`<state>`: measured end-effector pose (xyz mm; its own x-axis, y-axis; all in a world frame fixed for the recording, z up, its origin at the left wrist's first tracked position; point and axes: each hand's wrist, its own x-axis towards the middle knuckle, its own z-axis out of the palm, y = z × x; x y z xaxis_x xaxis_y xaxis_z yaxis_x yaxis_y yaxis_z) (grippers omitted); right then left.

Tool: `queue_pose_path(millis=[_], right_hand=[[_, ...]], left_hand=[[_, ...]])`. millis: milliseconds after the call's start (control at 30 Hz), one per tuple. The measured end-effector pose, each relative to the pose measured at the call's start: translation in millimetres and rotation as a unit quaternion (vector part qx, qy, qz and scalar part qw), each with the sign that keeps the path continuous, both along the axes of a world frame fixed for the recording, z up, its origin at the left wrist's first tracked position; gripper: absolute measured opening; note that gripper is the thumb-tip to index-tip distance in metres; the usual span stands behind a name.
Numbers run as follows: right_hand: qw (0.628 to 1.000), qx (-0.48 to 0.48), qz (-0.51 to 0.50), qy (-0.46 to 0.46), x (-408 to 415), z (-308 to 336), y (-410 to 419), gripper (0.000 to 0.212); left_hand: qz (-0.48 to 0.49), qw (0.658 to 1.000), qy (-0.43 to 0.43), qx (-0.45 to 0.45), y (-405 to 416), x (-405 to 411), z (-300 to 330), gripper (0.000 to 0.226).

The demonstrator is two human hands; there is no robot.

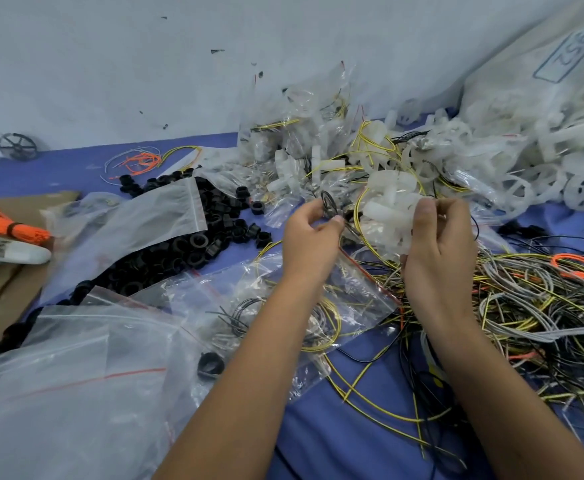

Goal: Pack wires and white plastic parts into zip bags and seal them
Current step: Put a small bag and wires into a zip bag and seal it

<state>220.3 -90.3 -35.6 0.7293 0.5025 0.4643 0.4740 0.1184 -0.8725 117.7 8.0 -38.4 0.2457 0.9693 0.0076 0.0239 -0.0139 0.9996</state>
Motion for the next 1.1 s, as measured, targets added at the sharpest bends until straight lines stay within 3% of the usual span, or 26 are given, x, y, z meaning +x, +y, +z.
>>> queue_pose_path(millis=[100, 167, 267, 333, 400, 567, 767, 967, 1100], right_hand=[[0.999, -0.007, 0.011, 0.031, -1, -1, -1, 0.038], [0.998, -0.002, 0.011, 0.06, 1, -1, 0, 0.037], [0.981, 0.035, 0.058, 0.179, 7, 0, 3, 0.036], [0.965, 0.04, 0.105, 0.236, 10, 1, 3, 0.032], [0.96, 0.028, 0.133, 0.244, 9, 2, 3, 0.018], [0.95, 0.023, 0.163, 0.264, 8, 6, 0, 0.013], [0.895, -0.027, 0.309, 0.32, 5, 8, -3, 0.006], [0.912, -0.106, 0.306, 0.251, 0, 5, -4, 0.015], [0.958, -0.163, 0.227, 0.066, 0, 2, -5, 0.012]], left_hand=[[0.028, 0.976, 0.155, 0.148, 2, -16, 4, 0.038], [-0.058, 0.945, 0.228, 0.227, 7, -23, 6, 0.039], [-0.204, 0.875, 0.337, 0.282, 6, -27, 10, 0.052], [-0.218, 0.845, 0.365, 0.323, 4, -26, 7, 0.049], [-0.213, 0.836, 0.368, 0.346, 4, -27, 6, 0.036], [-0.21, 0.843, 0.378, 0.319, 13, -38, 17, 0.017], [-0.255, 0.882, 0.312, 0.246, 23, -62, 37, 0.033], [-0.29, 0.908, 0.247, 0.173, 30, -82, 44, 0.027], [-0.3, 0.917, 0.204, 0.165, 33, -88, 49, 0.022]])
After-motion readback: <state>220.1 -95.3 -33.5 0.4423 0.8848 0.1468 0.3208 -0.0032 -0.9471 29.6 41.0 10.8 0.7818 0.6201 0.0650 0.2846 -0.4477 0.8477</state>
